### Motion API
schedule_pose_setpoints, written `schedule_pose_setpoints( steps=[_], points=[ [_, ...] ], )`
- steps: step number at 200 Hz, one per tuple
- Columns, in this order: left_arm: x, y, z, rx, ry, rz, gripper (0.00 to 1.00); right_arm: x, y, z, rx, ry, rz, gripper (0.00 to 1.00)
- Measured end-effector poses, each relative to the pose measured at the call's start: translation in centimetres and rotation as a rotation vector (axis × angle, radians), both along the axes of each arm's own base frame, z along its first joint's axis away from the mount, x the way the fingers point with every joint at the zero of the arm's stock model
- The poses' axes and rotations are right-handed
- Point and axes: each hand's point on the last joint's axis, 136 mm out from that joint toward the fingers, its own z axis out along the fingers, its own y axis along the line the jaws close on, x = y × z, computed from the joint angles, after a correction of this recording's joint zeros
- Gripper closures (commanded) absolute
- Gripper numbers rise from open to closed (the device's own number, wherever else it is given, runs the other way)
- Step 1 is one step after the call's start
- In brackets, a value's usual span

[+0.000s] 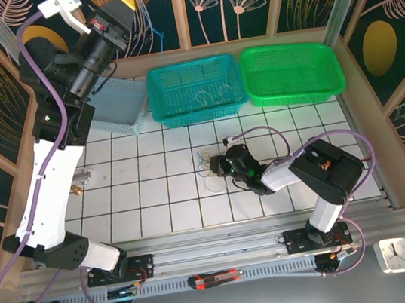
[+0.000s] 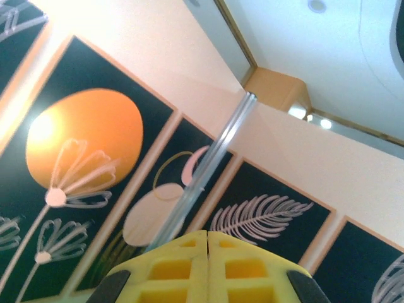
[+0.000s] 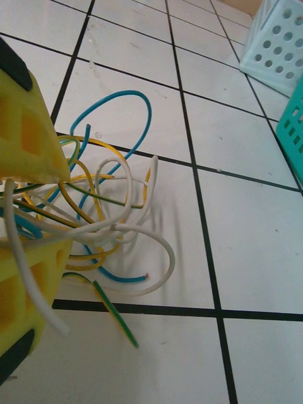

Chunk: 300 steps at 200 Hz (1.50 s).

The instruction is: Untangle the cables

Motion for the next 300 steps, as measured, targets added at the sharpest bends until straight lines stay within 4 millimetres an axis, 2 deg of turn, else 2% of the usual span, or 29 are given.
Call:
schedule_pose_setpoints(
  steps=[54, 87, 121, 158, 182, 213, 245, 275, 300],
  points=[
    [3.4, 2.3, 2.6, 0.040, -0.020, 0.137, 1.00, -0.8, 0.1, -0.8, -0.010, 0.018, 0.012, 0.72],
    [5.4, 4.6, 4.5, 0.038, -0.068, 0.243, 1.00, -0.9, 0.3, -0.8, -0.007, 0.022, 0.020, 0.61],
    [9.4, 7.0, 1.1, 0.108, 0.026, 0.365, 1.00, -1.3, 0.7, 0.4, 0.007, 0.018, 0.050, 0.48],
    [14.4, 8.3, -4.2, 0.233, 0.139, 0.493, 1.00, -0.6, 2.1, 4.3, 0.055, -0.041, 0.088, 0.40],
    [16.6, 9.6, -6.7, 0.296, 0.193, 0.571, 1.00, -0.3, 2.9, 6.6, 0.081, -0.076, 0.115, 0.35],
    [18.6, 12.4, -8.6, 0.339, 0.234, 0.692, 1.00, -0.3, 3.5, 8.3, 0.093, -0.095, 0.141, 0.31],
    [19.7, 14.5, -9.7, 0.367, 0.262, 0.800, 1.00, -0.7, 3.3, 8.8, 0.079, -0.092, 0.158, 0.30],
    [20.6, 16.0, -10.3, 0.376, 0.272, 0.871, 1.00, -1.1, 2.5, 9.1, 0.060, -0.078, 0.165, 0.30],
    [21.6, 17.6, -11.0, 0.376, 0.284, 0.924, 1.00, -0.9, 1.4, 10.5, 0.060, -0.096, 0.154, 0.29]
  ],
)
